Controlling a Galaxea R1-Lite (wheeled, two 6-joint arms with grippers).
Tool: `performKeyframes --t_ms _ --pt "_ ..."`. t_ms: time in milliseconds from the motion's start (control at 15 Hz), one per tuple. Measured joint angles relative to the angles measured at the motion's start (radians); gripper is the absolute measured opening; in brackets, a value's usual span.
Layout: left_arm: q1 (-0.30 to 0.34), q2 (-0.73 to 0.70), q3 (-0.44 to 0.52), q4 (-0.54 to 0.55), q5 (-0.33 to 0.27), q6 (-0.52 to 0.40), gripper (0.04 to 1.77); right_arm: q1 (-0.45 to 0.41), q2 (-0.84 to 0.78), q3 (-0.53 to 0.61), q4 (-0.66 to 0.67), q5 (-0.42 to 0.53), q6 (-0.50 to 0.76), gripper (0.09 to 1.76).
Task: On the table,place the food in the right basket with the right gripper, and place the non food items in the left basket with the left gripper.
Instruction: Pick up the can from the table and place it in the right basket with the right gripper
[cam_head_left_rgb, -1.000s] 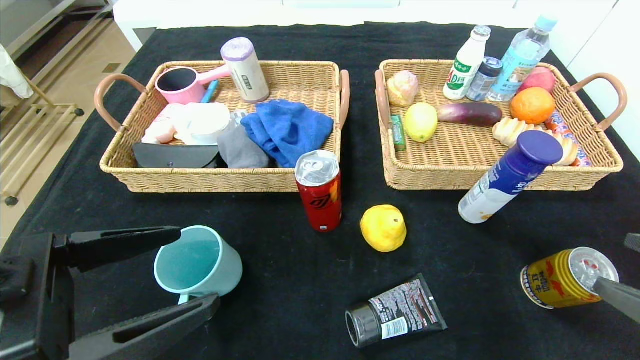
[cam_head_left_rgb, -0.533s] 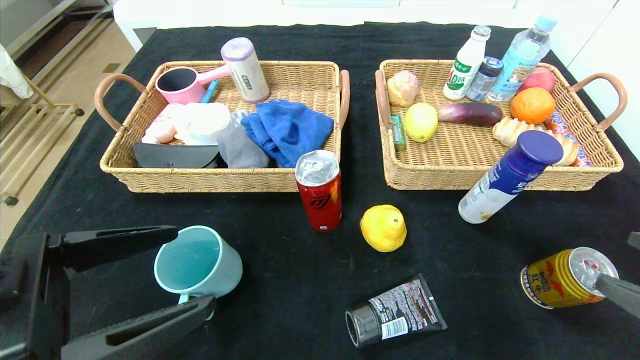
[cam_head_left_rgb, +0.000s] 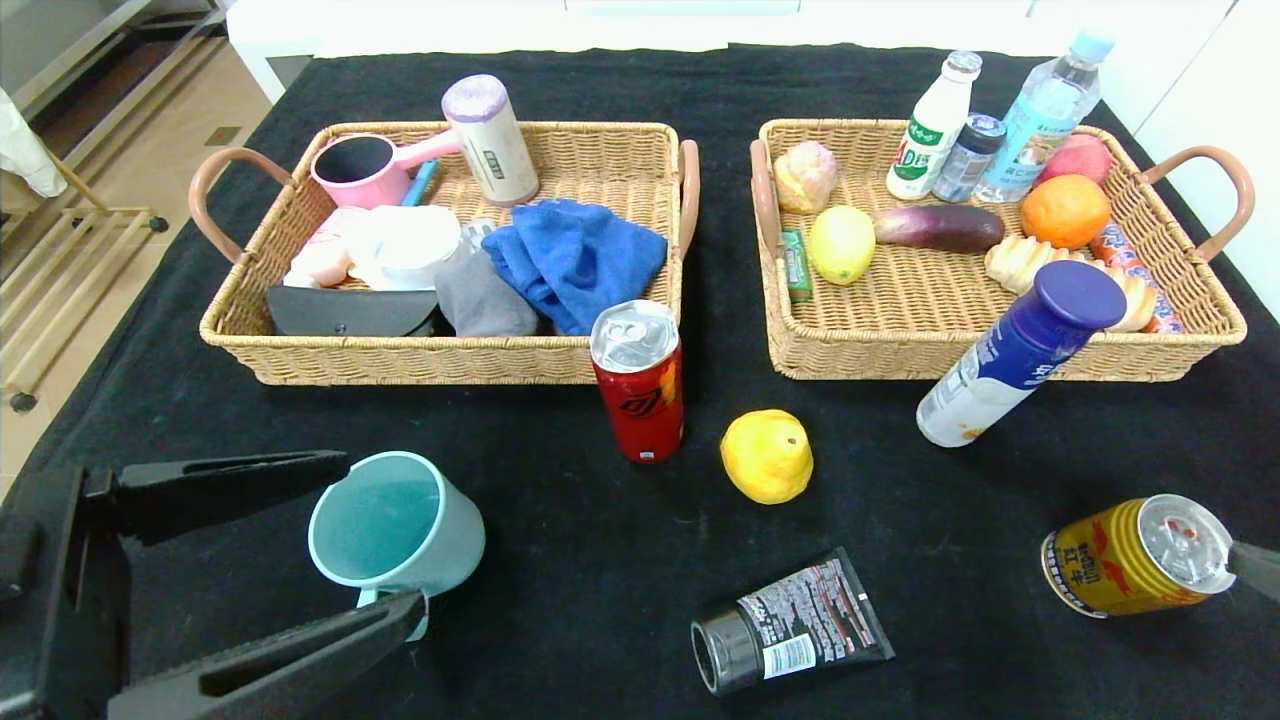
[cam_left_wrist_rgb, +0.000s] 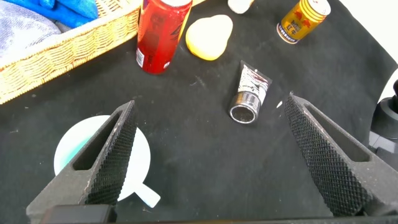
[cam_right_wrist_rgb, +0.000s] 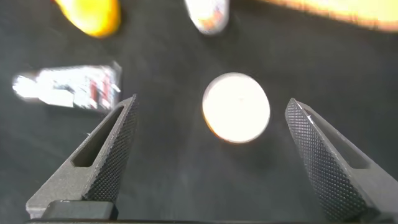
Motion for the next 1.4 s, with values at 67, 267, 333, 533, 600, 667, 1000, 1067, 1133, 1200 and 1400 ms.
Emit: performKeyframes --t_ms 67,267,333,533,600,667,1000,1067,1133,1200,1400 --pt "0.000 -0.003 0.000 0.000 -0.001 0.000 1.72 -0.002 0.019 -0.053 0.092 -0.021 0.032 1.71" --pt "0.000 -0.009 -0.003 0.001 -0.001 0.001 1.72 0.002 0.115 -0.236 0.315 -0.049 0.213 1.71" --pt "0.000 -0.011 -0.003 0.001 -0.001 0.002 1.72 0.006 0.149 -0.278 0.362 -0.051 0.249 1.71" --pt "0.000 -0.017 -0.003 0.004 -0.001 0.003 1.72 0.017 0.257 -0.332 0.413 -0.083 0.282 1.71" --pt "0.000 -0.017 -0.003 0.004 -0.001 0.003 1.72 0.023 0.288 -0.334 0.414 -0.108 0.294 1.71" --pt "0.000 -0.017 -0.003 0.004 -0.001 0.003 1.72 0.034 0.315 -0.336 0.415 -0.129 0.302 1.71" --pt "0.000 -0.023 -0.006 0.005 -0.001 0.003 1.72 0.050 0.441 -0.336 0.417 -0.154 0.354 1.71" --pt "0.000 -0.025 -0.006 0.005 -0.001 0.003 1.72 0.046 0.460 -0.334 0.416 -0.154 0.363 1.71" --pt "0.000 -0.027 -0.006 0.005 -0.002 0.003 1.72 0.043 0.478 -0.331 0.414 -0.155 0.370 1.71" --pt "0.000 -0.028 -0.006 0.005 -0.001 0.009 1.72 0.039 0.495 -0.329 0.413 -0.156 0.374 1.71" --pt "0.000 -0.031 -0.006 0.005 0.000 0.014 1.72 0.017 0.531 -0.317 0.406 -0.158 0.376 1.71"
